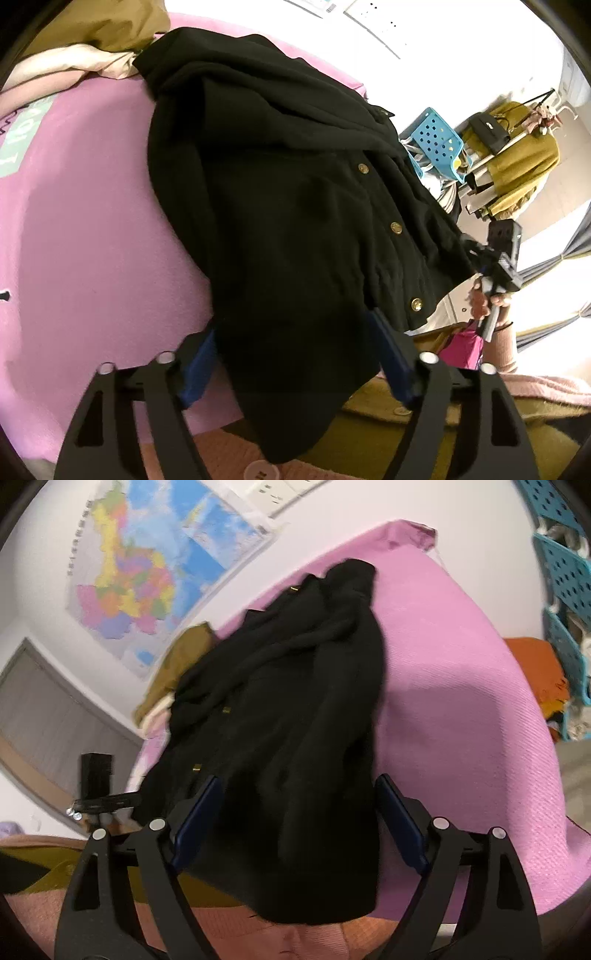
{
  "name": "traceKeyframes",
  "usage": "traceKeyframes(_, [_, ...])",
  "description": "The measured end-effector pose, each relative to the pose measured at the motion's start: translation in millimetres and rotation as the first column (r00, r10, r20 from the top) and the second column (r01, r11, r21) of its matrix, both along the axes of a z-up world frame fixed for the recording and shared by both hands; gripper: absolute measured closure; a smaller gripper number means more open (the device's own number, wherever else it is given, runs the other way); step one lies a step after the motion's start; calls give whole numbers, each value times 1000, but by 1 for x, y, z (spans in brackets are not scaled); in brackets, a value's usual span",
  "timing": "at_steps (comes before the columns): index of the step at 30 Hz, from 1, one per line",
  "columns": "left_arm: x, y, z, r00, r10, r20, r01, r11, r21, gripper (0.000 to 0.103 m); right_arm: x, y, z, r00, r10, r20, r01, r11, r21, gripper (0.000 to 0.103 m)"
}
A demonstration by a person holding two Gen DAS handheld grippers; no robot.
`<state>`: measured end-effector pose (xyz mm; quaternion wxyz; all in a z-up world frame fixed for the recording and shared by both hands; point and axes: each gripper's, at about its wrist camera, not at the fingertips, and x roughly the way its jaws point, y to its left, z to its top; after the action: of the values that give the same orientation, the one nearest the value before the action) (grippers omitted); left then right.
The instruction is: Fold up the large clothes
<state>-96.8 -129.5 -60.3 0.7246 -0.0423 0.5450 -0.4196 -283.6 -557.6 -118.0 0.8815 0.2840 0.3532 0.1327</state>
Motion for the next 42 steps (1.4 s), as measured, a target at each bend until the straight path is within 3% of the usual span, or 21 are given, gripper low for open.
traceKeyframes(1, [-3,-4,1,1000,-4,22,4,1000,21,24,0,2,1,1000,12,8,-12,1000,-7,26])
traceKeyframes(2, [-7,-6,2,998,-6,56,3,999,52,29,0,4,1,1000,10,10,-10,1000,-20,34])
traceKeyframes(3, [-10,-8,4,995,-10,102,0,995,98,55,-1,5,3,1000,14,13,-14,1000,-28,56])
traceKeyframes(4, [-11,-11,4,993,-6,120,-9,992,128,71,-2,5,5,999,29,33,-29,1000,-5,71])
traceKeyframes(5, [-10,-11,3,993,8,117,-25,989,146,81,-4,3,8,998,31,54,-33,999,28,89])
traceKeyframes(7, [-4,-7,7,994,40,104,-52,992,116,85,-7,4,18,995,37,88,-41,999,36,92])
traceKeyframes(13, [5,25,59,982,123,146,-118,992,-41,89,-30,10,68,959,43,279,-87,986,145,94])
traceKeyframes(16, [4,44,79,969,162,188,-152,986,-68,89,-41,24,85,937,95,335,-140,984,114,94])
traceKeyframes(19, [7,60,66,974,158,165,-154,987,-34,87,-33,27,61,969,111,222,-131,988,79,90])
traceKeyframes(22, [10,55,30,989,124,81,-127,992,27,80,-24,20,21,993,87,78,-96,989,110,75])
traceKeyframes(23, [12,56,18,992,112,51,-114,993,38,77,-22,16,8,996,80,42,-85,985,150,64])
traceKeyframes(25, [16,57,4,993,113,34,-114,992,53,68,-23,16,-8,996,91,2,-90,982,165,54])
traceKeyframes(27, [18,61,0,995,101,11,-101,995,-1,47,-24,18,-16,994,108,-4,-105,977,183,42])
traceKeyframes(29, [18,60,0,997,81,-8,-81,996,-44,35,-25,20,-18,992,126,21,-127,970,209,38])
traceKeyframes(31, [12,53,4,998,55,29,-55,998,-19,32,-24,24,-16,991,132,24,-134,972,195,38])
traceKeyframes(32, [9,50,4,998,42,46,-42,999,-8,33,-24,24,-15,990,142,26,-144,969,198,40])
traceKeyframes(33, [5,46,6,997,30,64,-30,1000,7,47,-23,27,-15,988,150,28,-152,967,204,56])
traceKeyframes(34, [4,44,4,998,19,54,-20,1000,6,62,-22,30,-15,987,159,27,-161,965,206,69])
traceKeyframes(35, [6,42,2,999,17,30,-18,1000,4,88,-23,33,-13,986,164,35,-168,963,211,92])
traceKeyframes(38, [13,42,9,997,75,34,-75,997,-12,94,-28,34,8,983,135,123,-162,956,244,93])
traceKeyframes(42, [13,61,38,991,126,48,-119,984,-134,98,-42,31,48,964,77,256,-144,956,255,94])
